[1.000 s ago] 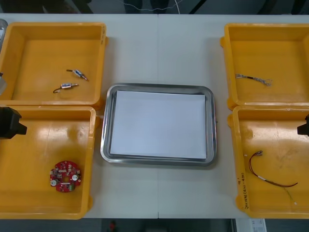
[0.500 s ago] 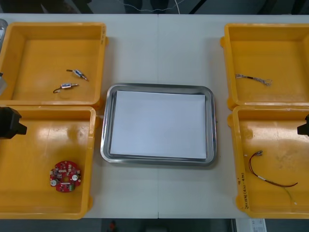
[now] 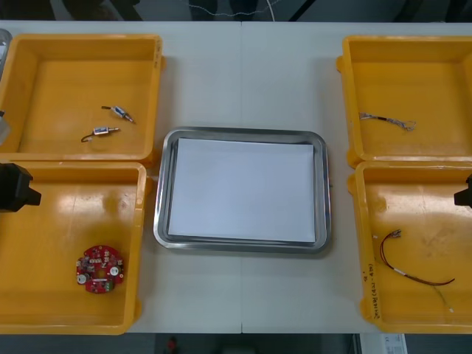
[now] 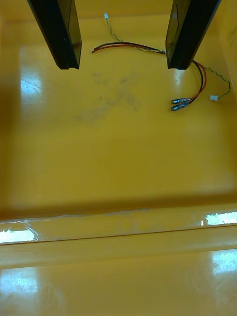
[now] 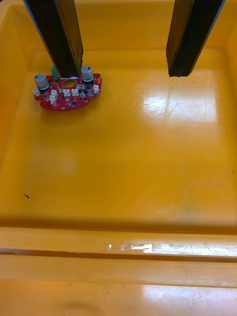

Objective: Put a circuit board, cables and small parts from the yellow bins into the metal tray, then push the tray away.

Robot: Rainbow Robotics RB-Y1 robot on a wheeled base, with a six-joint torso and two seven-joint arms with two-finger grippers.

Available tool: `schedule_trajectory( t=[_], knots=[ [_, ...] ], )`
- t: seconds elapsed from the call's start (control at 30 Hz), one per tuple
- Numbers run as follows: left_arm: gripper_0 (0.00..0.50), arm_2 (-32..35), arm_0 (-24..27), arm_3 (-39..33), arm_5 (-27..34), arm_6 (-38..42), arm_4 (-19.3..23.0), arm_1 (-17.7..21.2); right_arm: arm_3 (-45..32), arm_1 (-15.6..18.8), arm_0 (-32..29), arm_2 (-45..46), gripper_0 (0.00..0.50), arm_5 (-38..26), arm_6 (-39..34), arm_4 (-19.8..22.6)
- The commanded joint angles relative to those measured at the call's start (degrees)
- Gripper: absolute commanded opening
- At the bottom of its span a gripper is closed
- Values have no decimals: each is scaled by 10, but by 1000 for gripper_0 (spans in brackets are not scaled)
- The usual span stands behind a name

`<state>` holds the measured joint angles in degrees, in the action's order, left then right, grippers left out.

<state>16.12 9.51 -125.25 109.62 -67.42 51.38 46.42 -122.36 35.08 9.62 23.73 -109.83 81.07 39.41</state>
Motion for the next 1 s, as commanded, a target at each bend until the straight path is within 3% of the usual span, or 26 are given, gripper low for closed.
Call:
schedule_trajectory(
  t=[0.03,1.0],
  knots=[
    [500,17,-11,-15,4,-23,-1,24,-5,19,-8,-2,500,-2,-28,4],
    [500,17,-11,-15,4,-23,-1,24,-5,19,-8,-2,500,-2,-28,4]
  ],
)
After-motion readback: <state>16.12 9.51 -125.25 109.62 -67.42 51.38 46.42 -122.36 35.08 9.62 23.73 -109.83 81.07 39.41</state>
